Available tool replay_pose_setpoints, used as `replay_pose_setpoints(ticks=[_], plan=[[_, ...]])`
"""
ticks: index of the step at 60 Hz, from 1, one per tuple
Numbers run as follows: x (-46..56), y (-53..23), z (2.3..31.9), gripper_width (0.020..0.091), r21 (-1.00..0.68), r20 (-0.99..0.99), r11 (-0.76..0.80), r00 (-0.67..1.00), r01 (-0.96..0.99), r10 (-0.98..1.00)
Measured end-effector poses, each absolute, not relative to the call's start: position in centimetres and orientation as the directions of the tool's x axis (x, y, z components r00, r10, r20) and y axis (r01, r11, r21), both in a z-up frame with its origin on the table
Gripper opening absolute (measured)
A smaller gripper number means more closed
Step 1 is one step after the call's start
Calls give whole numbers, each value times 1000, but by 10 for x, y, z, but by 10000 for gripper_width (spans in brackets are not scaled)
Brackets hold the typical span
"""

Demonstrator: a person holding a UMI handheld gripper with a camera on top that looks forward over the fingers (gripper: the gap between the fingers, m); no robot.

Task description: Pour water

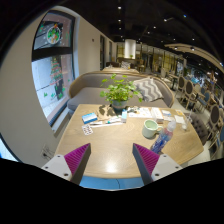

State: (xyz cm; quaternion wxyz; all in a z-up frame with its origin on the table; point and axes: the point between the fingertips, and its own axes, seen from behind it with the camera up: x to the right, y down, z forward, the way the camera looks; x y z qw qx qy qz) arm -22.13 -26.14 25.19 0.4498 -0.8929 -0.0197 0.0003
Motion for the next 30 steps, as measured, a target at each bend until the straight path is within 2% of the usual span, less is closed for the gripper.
replay_pose_setpoints(ticks=[8, 30], plan=[[-201, -263, 240, 859, -801, 15, -598, 1000, 26, 24], [-51, -275, 156, 861, -808, 60, -586, 998, 66, 30]])
